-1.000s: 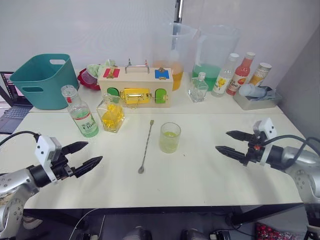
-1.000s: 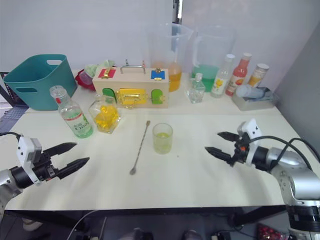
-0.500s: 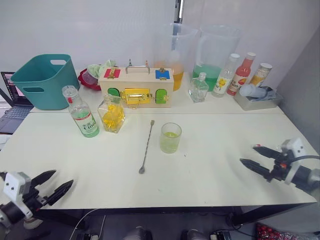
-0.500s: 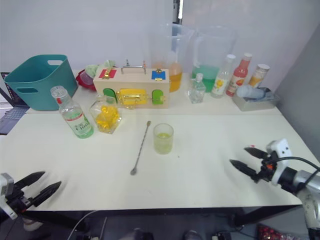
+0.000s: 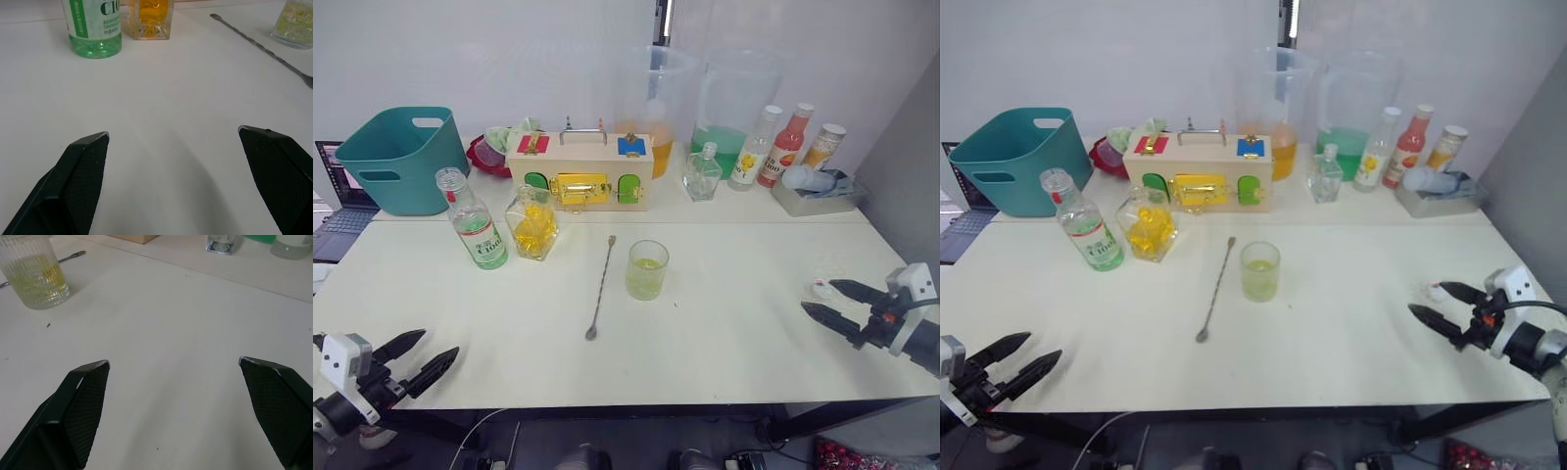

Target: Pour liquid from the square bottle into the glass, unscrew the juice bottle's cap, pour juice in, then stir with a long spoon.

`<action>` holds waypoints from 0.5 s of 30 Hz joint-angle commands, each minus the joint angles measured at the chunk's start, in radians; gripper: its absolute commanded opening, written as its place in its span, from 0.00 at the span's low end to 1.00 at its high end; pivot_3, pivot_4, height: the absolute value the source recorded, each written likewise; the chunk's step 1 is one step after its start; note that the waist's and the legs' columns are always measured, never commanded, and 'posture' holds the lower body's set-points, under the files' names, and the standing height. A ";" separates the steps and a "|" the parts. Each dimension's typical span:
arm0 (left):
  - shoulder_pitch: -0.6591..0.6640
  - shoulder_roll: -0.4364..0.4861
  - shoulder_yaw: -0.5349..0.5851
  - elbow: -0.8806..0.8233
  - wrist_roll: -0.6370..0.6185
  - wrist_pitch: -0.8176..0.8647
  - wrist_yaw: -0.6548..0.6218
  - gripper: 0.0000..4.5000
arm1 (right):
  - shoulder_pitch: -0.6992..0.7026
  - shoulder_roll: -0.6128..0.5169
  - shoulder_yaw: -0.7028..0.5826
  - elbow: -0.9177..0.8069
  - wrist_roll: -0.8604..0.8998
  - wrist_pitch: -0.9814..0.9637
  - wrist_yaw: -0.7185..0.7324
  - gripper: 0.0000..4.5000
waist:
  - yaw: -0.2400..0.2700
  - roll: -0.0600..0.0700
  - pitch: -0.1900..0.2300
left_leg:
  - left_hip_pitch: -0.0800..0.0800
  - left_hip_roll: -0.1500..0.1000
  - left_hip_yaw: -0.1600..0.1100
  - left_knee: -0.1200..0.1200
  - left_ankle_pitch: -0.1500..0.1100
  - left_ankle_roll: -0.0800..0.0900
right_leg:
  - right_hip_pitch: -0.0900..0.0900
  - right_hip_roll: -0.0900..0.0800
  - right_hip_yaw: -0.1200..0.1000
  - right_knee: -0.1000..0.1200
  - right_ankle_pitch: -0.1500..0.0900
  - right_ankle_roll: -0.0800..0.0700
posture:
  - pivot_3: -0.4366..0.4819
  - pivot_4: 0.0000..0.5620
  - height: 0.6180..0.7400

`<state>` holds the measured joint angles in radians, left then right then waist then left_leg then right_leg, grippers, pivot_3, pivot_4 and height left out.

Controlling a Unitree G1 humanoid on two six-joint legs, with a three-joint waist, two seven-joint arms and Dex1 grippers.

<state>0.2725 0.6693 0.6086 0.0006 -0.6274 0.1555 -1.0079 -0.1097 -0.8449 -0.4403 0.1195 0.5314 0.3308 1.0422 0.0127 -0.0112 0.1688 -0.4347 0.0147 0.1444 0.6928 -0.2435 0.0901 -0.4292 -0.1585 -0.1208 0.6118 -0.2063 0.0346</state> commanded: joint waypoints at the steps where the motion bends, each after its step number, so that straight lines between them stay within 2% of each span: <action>1: -0.021 -0.019 -0.038 -0.133 0.009 0.044 0.097 0.99 | -0.039 -0.003 0.007 -0.066 0.052 0.043 0.018 1.00 | 0.001 0.000 0.000 | 0.000 0.000 0.000 0.000 0.000 0.000 | 0.000 0.000 0.000 0.000 0.000 0.000 | 0.48 0.27 0.94; 7: -0.042 -0.111 -0.157 -0.388 0.030 0.192 0.347 0.99 | -0.146 -0.014 0.040 -0.141 0.155 0.177 0.040 1.00 | 0.000 0.000 0.000 | 0.000 0.000 0.000 0.000 0.000 0.000 | 0.005 0.000 0.000 0.000 0.001 0.000 | 0.48 0.27 0.94; 10: -0.053 -0.134 -0.189 -0.450 0.035 0.234 0.410 0.99 | -0.166 -0.016 0.054 -0.171 0.169 0.210 0.048 1.00 | 0.002 0.000 0.000 | 0.000 0.000 0.000 0.000 0.000 0.000 | 0.006 0.000 -0.001 0.001 0.001 0.000 | 0.48 0.27 0.94; 15: -0.211 -0.201 -0.386 -0.547 0.100 0.402 0.619 0.99 | -0.204 -0.049 0.130 -0.321 0.229 0.292 0.107 1.00 | 0.013 0.001 0.000 | 0.000 -0.001 0.000 0.002 0.000 0.001 | 0.007 0.005 -0.001 0.001 0.001 0.001 | 0.48 0.27 0.94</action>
<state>0.0901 0.4713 0.2578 -0.4966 -0.5459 0.5187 -0.4471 -0.2970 -0.8629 -0.3032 -0.1355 0.7204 0.6046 1.1250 0.0254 -0.0103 0.1687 -0.4348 0.0138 0.1442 0.6951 -0.2434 0.0907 -0.4224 -0.1524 -0.1211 0.6124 -0.2048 0.0362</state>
